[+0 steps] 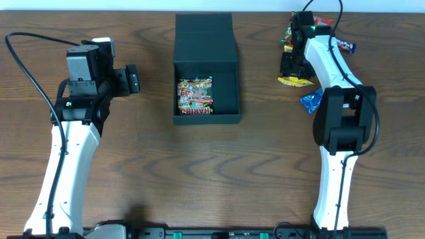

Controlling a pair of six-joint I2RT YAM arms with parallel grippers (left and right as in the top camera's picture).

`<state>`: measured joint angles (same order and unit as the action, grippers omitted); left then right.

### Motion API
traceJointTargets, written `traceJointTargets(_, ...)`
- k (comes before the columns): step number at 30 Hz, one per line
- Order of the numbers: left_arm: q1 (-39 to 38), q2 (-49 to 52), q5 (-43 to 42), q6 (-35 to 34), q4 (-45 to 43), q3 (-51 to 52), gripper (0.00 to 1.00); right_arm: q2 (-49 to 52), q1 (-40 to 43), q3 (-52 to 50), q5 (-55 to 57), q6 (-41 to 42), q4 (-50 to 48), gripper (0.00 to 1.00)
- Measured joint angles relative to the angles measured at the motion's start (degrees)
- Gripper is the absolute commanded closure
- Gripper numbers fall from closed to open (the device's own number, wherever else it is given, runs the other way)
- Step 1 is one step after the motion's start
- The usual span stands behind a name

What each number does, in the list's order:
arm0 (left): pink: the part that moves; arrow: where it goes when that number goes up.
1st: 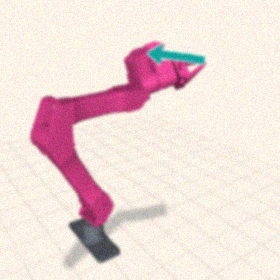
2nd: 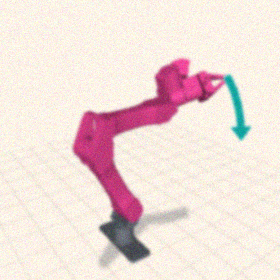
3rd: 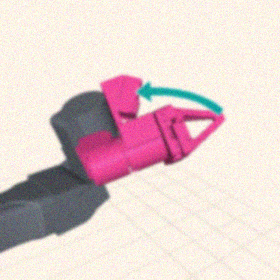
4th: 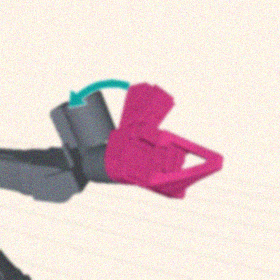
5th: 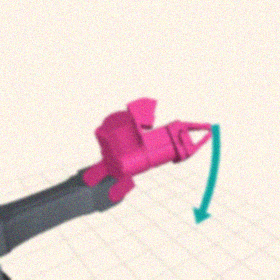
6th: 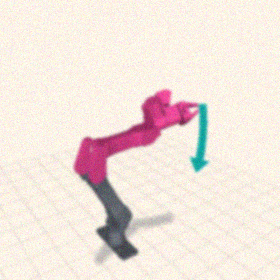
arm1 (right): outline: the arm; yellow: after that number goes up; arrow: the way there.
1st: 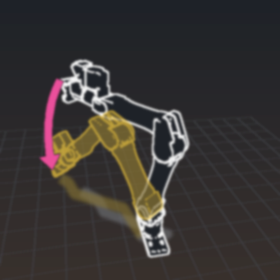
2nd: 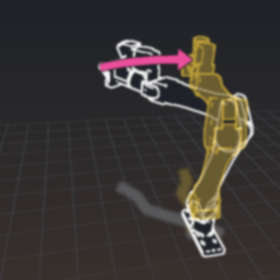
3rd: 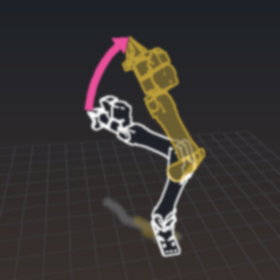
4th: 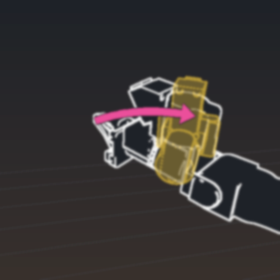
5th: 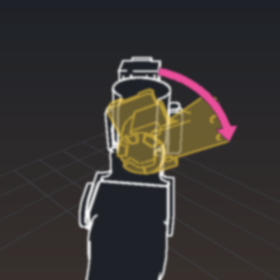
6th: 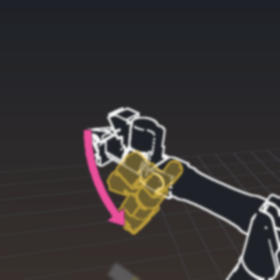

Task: Pack container
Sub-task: 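Lift the yellow bag with the right gripper and carry it to the box, then drop the yellow bag into the box beside the Haribo bag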

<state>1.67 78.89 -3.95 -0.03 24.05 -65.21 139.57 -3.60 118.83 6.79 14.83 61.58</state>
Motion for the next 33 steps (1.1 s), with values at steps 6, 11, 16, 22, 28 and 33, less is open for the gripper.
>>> traceJointTargets(6,0.0,0.0,-0.04,0.0,0.0,0.0,0.05,0.46,-0.02,5.62,-0.83,0.04,7.02,0.74)
traceJointTargets(11,0.0,0.0,-0.15,0.0,0.02,0.0,0.04,0.63,-0.61,18.03,-1.01,0.35,16.52,0.76)
traceJointTargets(16,0.0,0.0,-0.15,0.02,0.0,0.0,0.05,0.63,-4.5,29.9,-1.01,1.29,25.14,0.76)
traceJointTargets(22,0.0,0.0,-0.15,0.02,0.0,0.0,0.05,0.63,-15.54,32.98,-2.91,4.22,28.96,0.76)
traceJointTargets(28,0.0,0.0,-0.15,0.04,0.02,0.0,0.05,0.63,-25.64,32.76,-3.39,7.34,28.98,0.75)
traceJointTargets(33,0.0,0.0,-0.15,0.04,0.0,0.0,0.04,0.61,-28.41,27.96,-2.03,12.28,28.15,0.77)
